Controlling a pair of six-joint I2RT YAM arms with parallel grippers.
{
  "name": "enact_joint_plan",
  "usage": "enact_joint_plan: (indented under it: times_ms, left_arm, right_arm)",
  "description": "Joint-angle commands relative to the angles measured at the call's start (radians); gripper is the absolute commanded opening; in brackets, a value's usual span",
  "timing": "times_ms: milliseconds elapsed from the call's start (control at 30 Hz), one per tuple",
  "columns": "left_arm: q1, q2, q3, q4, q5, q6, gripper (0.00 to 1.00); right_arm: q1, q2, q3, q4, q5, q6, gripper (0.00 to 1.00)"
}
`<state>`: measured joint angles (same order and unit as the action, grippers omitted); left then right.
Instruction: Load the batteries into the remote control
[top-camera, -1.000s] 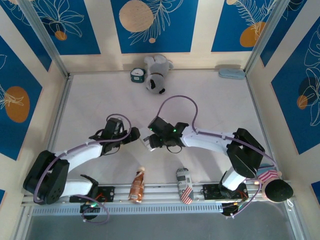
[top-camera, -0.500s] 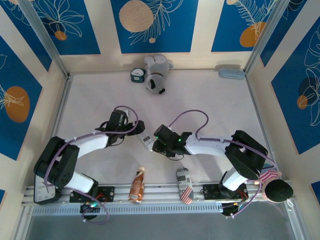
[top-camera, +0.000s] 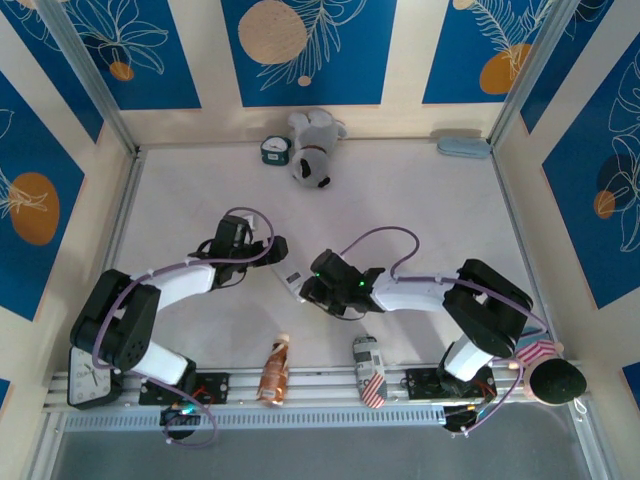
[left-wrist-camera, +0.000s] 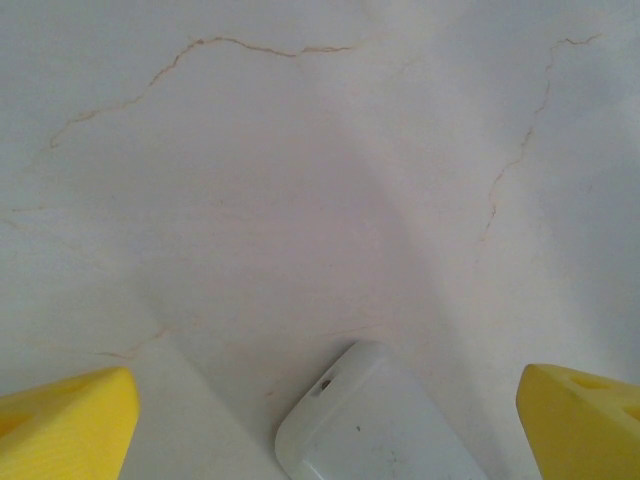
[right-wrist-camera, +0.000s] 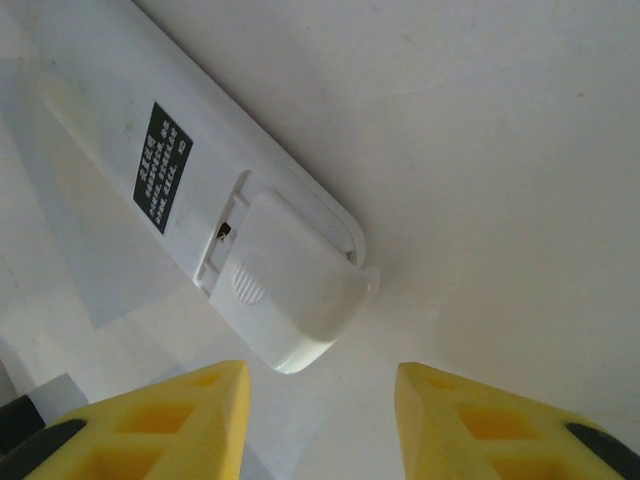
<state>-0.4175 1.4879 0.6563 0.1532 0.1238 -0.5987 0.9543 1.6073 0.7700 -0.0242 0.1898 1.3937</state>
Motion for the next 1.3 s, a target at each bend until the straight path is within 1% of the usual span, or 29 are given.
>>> enact_joint_plan:
  times_ms: [0,400,767,967,1267]
  left_arm:
    - [0.016,0.0,0.004,0.006,0.022,0.009,0.97]
    - [0.024,0.008,0.005,0.01,0.037,0.001,0.97]
    - [0.029,0.011,0.005,0.015,0.047,0.002,0.97]
    - [0.029,0.015,0.003,0.025,0.054,-0.001,0.95]
    - [0.029,0.021,0.002,0.035,0.066,-0.003,0.95]
  right_arm:
    - [-0.013,0.023,0.002,0.024,-0.025,0.025,0.44]
    - [-0.029,0.069,0.014,0.065,-0.052,0.027,0.44]
    - [-0.04,0.104,0.051,0.059,-0.064,0.025,0.44]
    - [-0.04,0.112,0.099,-0.011,-0.064,0.012,0.38]
    - [-0.044,0.105,0.104,-0.027,-0.054,0.004,0.33]
